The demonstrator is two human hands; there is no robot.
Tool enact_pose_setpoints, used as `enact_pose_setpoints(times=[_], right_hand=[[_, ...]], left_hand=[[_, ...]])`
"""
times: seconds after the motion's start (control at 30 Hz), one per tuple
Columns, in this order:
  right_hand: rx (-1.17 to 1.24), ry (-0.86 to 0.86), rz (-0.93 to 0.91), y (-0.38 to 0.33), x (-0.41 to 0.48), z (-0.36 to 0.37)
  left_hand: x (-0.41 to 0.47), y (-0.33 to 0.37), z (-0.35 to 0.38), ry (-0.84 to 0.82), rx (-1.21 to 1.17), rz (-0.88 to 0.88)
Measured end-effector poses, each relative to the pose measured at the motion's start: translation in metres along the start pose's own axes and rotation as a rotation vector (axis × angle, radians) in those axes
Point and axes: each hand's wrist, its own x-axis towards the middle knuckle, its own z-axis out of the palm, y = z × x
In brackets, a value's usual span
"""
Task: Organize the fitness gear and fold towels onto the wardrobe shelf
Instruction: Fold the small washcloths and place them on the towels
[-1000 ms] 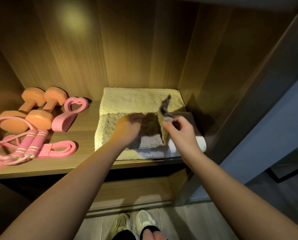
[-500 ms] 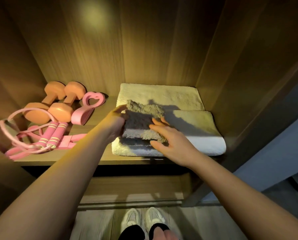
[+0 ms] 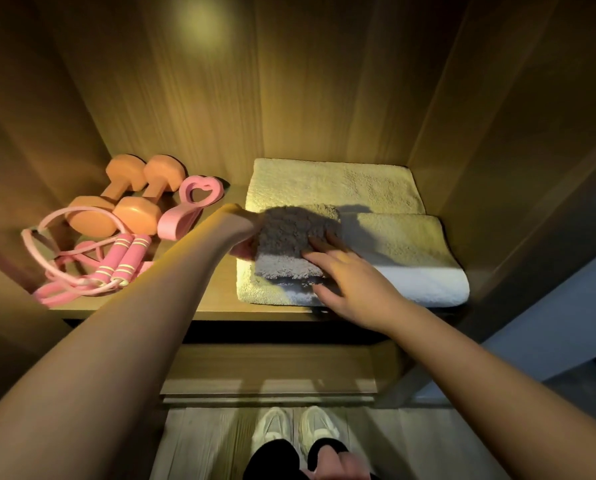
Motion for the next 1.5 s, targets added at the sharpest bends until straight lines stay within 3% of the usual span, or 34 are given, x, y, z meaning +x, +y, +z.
enact_pose_setpoints(times=[0.1,0.23,0.33,0.5,0.67,0.77,1.1,1.37,1.5], right_hand=[[-0.035,-0.011,-0.004,-0.001,0.000,0.001],[-0.043,-0.008,-0.005,-0.001,-0.001,0.001],[-0.022,0.001,-0.008,-0.002,-0.004,0.000],[0.118,0.016,0.022,-0.006,-0.026,-0.012],[0.406,0.257,0.109,-0.021,-0.066,-0.037],[0.509,0.349,0.100,-0.043,-0.095,-0.047],[0.662,0.409,-0.029,-0.112,-0.199,-0.037],[0.630,0.428,-0.166,-0.137,-0.232,-0.048],[0.583,0.360,-0.182,-0.139,-0.237,-0.051]], left_hand=[[0.007,0.009,0.007,-0.065,0.120,-0.059],[0.017,0.013,0.018,0.019,0.139,-0.060],[0.021,0.012,0.033,0.207,0.060,0.113],[-0.011,-0.004,0.042,0.340,0.078,0.448],[-0.077,-0.022,0.025,0.570,0.226,0.775],[-0.124,-0.046,0.018,0.549,0.207,0.905],[-0.230,-0.116,0.028,0.510,0.134,1.138],[-0.271,-0.134,0.035,0.524,0.097,1.186],[-0.278,-0.136,0.034,0.539,0.101,1.192]])
